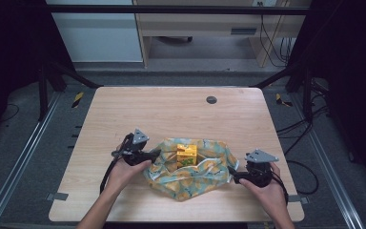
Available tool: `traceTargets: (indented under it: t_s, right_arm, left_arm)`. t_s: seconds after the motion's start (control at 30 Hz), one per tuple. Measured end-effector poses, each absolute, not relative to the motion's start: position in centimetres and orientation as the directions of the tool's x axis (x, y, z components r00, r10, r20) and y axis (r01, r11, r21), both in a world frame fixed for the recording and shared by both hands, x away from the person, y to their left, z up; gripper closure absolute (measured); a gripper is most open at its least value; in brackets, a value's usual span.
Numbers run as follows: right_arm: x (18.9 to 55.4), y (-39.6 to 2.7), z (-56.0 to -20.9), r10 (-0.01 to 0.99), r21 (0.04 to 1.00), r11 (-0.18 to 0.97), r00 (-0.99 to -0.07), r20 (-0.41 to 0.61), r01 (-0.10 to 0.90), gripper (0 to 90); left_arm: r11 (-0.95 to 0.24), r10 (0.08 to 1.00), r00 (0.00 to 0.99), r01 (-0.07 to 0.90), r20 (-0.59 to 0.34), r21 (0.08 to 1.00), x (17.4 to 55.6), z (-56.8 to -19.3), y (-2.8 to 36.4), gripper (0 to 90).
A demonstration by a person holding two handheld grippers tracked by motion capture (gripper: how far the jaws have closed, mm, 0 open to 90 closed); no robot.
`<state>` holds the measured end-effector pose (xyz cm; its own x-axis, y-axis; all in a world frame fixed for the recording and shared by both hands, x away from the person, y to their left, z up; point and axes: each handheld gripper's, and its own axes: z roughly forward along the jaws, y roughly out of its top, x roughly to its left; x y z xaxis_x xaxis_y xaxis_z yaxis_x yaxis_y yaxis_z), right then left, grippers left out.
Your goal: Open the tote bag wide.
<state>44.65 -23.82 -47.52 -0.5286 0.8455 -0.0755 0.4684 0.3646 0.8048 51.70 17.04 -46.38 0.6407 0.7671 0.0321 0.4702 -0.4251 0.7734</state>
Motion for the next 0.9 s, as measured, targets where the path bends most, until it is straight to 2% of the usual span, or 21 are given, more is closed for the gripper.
traceTargets:
  t_s: [0.47,0.77,0.9]
  right_arm:
    - [43.1,-24.8,-45.6,0.86,0.855,0.311,-0.505,-0.068,0.415,6.1]
    - [43.0,-25.0,-44.1,0.885,0.872,0.297,-0.454,-0.099,0.389,6.3]
    - [43.4,-25.5,-43.5,0.899,0.872,0.285,-0.427,-0.1,0.398,6.8]
  left_arm:
    - [-0.388,0.767,0.641,0.422,0.033,0.819,50.2,-43.5,17.6,14.9]
    - [-0.388,0.779,0.625,0.416,0.052,0.822,48.7,-42.0,20.5,11.3]
    - [-0.411,0.788,0.609,0.416,0.087,0.811,48.4,-41.4,22.4,9.0]
